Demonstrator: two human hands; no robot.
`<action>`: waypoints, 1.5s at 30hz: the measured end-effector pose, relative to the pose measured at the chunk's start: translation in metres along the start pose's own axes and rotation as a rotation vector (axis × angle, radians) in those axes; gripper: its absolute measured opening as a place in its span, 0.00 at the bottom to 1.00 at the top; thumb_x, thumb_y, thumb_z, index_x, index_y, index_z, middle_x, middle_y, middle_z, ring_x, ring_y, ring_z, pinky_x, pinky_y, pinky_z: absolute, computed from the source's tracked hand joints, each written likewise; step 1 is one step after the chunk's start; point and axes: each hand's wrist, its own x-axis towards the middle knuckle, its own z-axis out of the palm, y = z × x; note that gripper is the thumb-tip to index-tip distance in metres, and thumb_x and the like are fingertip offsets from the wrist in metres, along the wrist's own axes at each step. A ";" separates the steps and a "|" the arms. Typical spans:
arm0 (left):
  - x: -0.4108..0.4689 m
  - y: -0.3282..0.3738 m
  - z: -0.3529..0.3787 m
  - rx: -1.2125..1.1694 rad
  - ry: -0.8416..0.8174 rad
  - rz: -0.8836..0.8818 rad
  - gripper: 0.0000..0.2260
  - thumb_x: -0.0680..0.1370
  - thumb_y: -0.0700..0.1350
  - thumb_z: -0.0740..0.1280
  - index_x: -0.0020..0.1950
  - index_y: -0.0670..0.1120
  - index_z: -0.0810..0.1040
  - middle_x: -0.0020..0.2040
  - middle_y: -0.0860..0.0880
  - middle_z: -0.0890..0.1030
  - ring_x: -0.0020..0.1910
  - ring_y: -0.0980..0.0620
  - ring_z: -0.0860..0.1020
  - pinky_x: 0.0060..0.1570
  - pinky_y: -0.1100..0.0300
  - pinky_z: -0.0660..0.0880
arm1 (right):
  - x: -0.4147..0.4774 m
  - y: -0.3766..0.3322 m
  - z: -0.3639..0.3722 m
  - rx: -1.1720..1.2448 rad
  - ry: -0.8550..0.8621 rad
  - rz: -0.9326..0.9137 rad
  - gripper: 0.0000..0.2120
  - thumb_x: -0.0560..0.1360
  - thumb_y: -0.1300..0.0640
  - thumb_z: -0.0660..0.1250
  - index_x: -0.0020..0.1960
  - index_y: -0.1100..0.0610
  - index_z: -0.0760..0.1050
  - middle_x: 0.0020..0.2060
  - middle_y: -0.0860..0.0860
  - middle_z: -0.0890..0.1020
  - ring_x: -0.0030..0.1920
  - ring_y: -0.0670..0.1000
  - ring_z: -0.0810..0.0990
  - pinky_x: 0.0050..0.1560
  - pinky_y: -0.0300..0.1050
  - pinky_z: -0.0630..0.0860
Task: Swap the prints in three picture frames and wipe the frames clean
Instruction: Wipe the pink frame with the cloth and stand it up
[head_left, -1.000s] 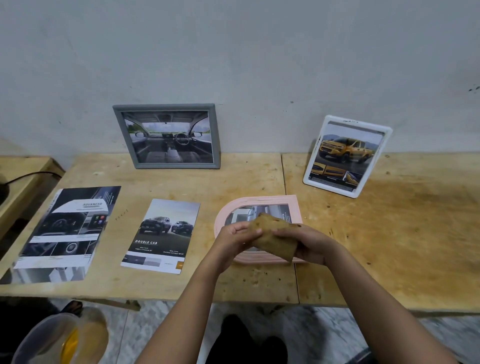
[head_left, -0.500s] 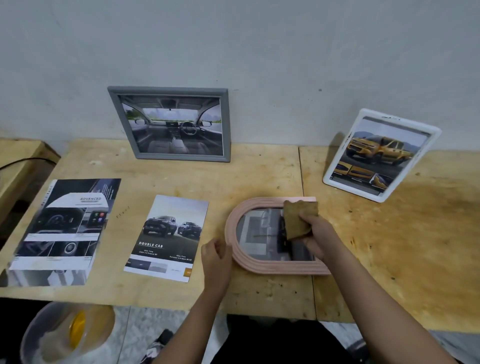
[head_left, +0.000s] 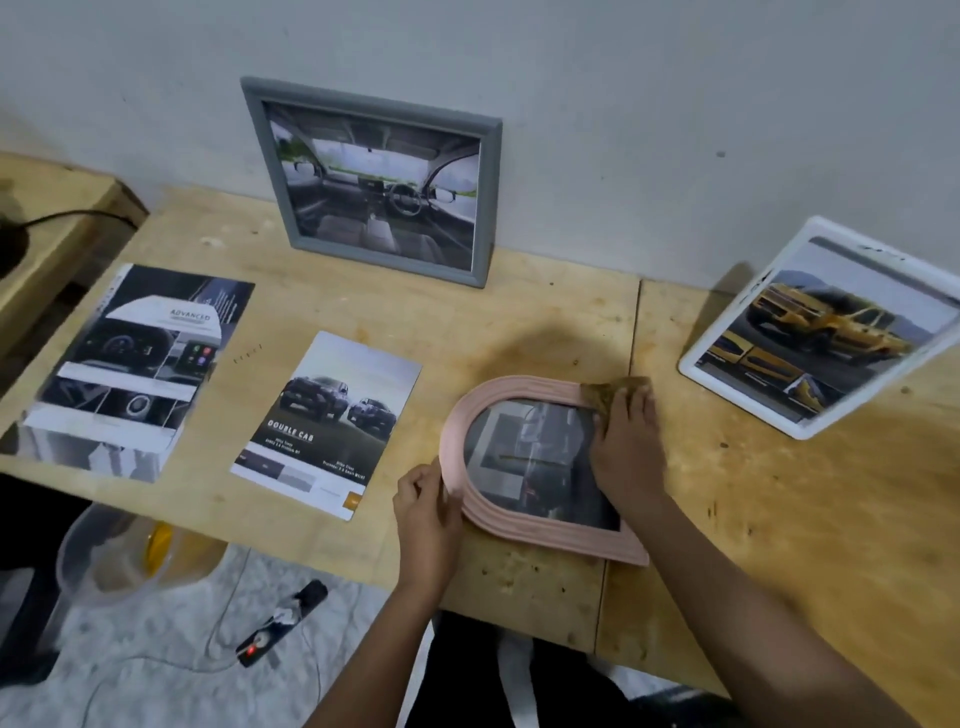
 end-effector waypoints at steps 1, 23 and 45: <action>-0.001 -0.001 0.000 0.023 0.001 0.005 0.17 0.78 0.39 0.63 0.67 0.43 0.72 0.59 0.51 0.67 0.59 0.52 0.65 0.60 0.58 0.66 | 0.001 -0.004 0.002 -0.027 0.000 0.008 0.25 0.82 0.54 0.49 0.75 0.65 0.51 0.75 0.64 0.50 0.76 0.60 0.46 0.76 0.52 0.45; 0.003 -0.019 0.006 0.167 -0.079 0.043 0.22 0.80 0.46 0.60 0.74 0.42 0.63 0.74 0.47 0.64 0.75 0.51 0.59 0.72 0.57 0.58 | 0.000 -0.096 0.035 0.127 -0.182 -0.243 0.22 0.81 0.63 0.50 0.75 0.62 0.56 0.76 0.59 0.52 0.77 0.55 0.47 0.71 0.51 0.59; -0.002 -0.025 -0.001 0.234 -0.058 0.108 0.27 0.77 0.56 0.51 0.67 0.42 0.73 0.68 0.44 0.73 0.69 0.44 0.70 0.67 0.48 0.64 | -0.044 -0.092 0.028 0.159 -0.429 -0.577 0.18 0.82 0.56 0.52 0.70 0.54 0.68 0.54 0.58 0.81 0.49 0.56 0.78 0.43 0.43 0.67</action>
